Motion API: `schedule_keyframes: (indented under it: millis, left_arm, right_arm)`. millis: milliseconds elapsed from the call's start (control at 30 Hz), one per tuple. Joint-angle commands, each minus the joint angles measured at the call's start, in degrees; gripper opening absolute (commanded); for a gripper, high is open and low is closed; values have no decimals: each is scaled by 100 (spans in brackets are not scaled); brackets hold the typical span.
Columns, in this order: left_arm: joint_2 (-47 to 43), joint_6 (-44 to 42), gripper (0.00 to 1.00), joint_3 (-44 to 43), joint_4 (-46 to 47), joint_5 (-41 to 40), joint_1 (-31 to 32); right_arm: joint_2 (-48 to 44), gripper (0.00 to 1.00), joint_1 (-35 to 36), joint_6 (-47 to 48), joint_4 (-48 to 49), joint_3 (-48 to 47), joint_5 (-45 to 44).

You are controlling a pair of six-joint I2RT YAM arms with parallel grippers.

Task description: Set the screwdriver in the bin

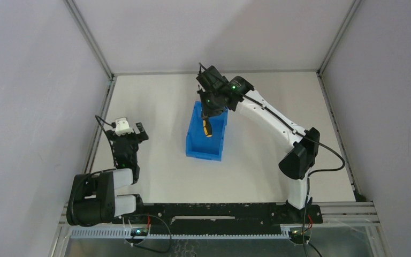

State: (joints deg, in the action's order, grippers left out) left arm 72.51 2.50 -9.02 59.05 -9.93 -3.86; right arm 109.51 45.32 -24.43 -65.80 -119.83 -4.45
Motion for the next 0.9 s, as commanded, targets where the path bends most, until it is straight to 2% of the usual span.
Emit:
schedule_keyframes:
  millis: [0,233,400,467,567,667,733,867]
  left_arm:
    - [-35,-92,100,-193,179,-20,34]
    - [-35,-92,100,-191,184,-18,29]
    - [-35,-92,100,-189,179,-19,30]
    - [-35,-94,100,-193,181,-24,31]
    - [-40,-93,100,-195,179,-18,32]
    - [-35,-96,100,-196,179,-19,33]
    - [-35,-92,100,-193,184,-20,28]
    - [-35,-92,100,-189,181,-22,34]
  right_arm:
    - [131,0,-24,-33,885,522,-141]
    - [835,0,-76,222,1319,1107,-201]
    - [1236,1,-98,-14,1523,1400,-292]
    - [1332,5,-102,-113,1625,1545,-312]
    - [1443,24,-95,-211,1680,1627,-280]
    - [1433,38,-94,-270,1630,1568,-331]
    - [1310,44,-85,-299,1584,1511,-455]
    - [882,46,-94,-206,1642,1441,-515]
